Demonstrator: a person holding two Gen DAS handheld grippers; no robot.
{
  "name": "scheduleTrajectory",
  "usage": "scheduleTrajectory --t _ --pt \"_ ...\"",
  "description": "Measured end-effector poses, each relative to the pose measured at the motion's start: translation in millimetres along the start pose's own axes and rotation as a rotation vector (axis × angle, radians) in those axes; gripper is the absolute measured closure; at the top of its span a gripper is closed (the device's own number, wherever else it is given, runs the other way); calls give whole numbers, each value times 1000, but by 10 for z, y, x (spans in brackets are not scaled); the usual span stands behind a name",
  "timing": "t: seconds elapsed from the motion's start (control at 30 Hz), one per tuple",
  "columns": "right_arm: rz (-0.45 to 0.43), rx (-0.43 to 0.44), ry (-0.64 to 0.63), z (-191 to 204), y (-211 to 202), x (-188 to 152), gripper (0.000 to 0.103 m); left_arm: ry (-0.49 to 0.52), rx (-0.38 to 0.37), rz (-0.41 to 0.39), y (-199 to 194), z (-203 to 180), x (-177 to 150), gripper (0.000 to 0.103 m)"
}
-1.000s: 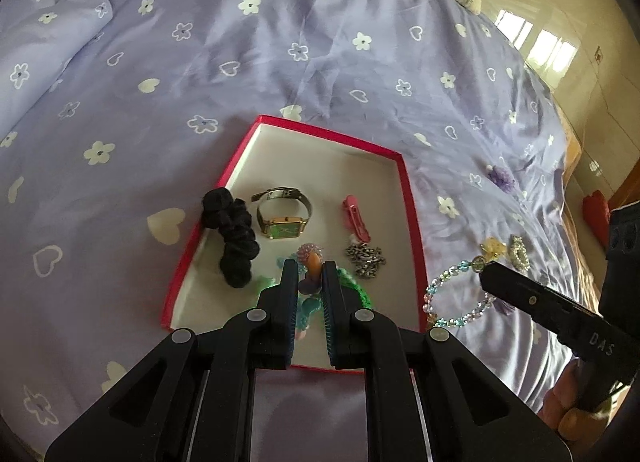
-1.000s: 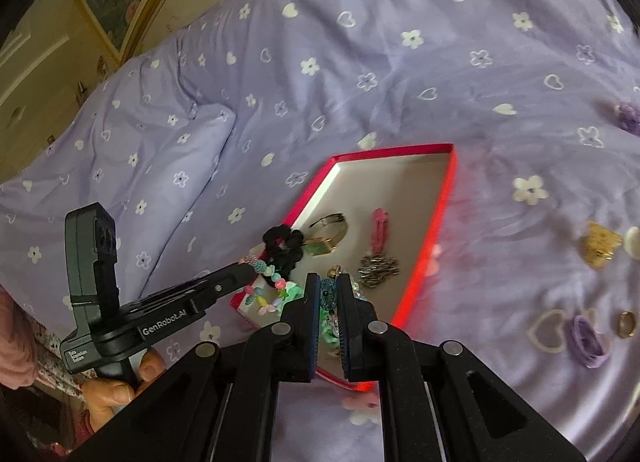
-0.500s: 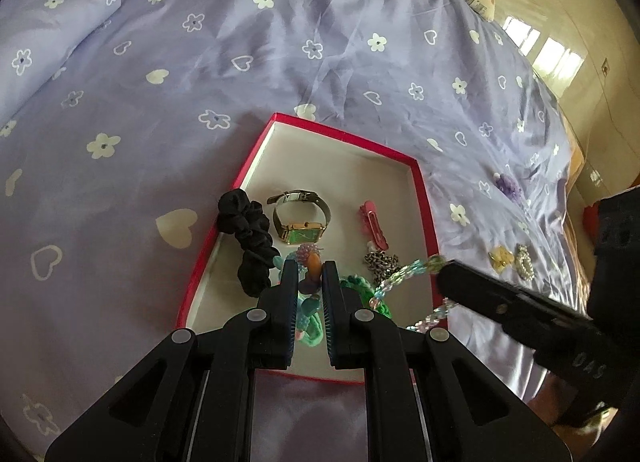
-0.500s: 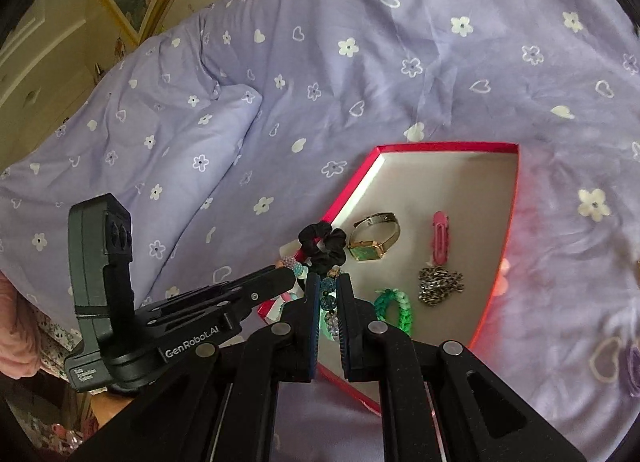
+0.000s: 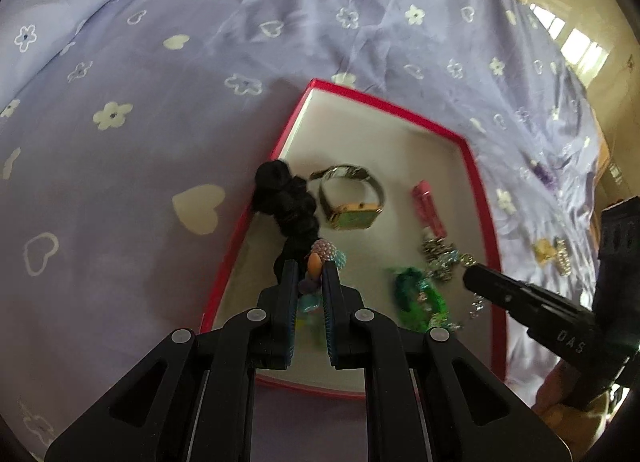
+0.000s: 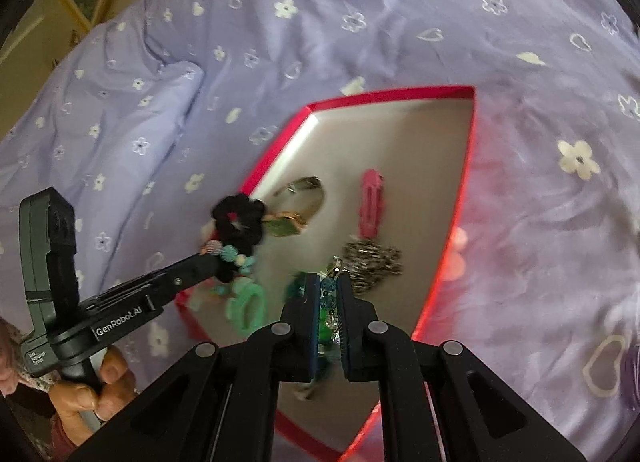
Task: Organize jewelry
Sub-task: 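Open both tools to drop the beaded items into the box lid, then move both open tools back toward the remaining jewelry on the cover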
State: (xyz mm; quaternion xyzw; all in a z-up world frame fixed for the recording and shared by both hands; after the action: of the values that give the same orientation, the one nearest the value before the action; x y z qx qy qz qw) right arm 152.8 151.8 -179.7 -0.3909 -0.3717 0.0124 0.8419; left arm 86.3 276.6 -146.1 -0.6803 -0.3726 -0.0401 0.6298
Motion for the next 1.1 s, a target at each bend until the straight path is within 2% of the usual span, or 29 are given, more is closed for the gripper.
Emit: scheduleTrajectory --t 0.27,0.43,0.47,0.53,0.57,0.63,0.83,0.97,1.1 --pt "23 -36 -30 0 63 -41 93 7 39 22 108 45 -56 93" --pt "21 -24 -20 4 36 -43 87 14 56 20 83 40 -79 92" --pt "19 -17 -15 10 35 -39 84 15 57 20 73 41 -80 91" --pt "11 0 -7 30 4 -38 67 8 60 18 40 50 -83 84" --pt "5 10 -5 44 -22 -38 64 4 61 15 17 52 -83 76" --pt "-3 18 -2 63 -69 -43 59 -1 67 5 -27 48 -80 67" --pt "-26 24 4 93 -217 -53 57 2 63 -8 -160 -1 -104 63" --pt "-58 25 10 85 -409 -63 55 2 60 -27 -283 -58 -122 53" --pt "-95 16 27 6 -639 -102 53 12 50 -37 -372 -165 -140 53"
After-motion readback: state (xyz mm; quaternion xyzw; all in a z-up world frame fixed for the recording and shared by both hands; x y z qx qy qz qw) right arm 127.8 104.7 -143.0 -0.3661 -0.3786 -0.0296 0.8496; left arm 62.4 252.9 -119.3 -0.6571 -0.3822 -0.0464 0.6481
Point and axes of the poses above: each gripper's, at about its wrist camera, not at the fingertips, and y roughly the way its jaws point, z to its left, x to its top, the point moved 9 cm from there along y, roughly the way its jaws point, and after that the axes turned 5 degrees about x, right-handed, at the moved point
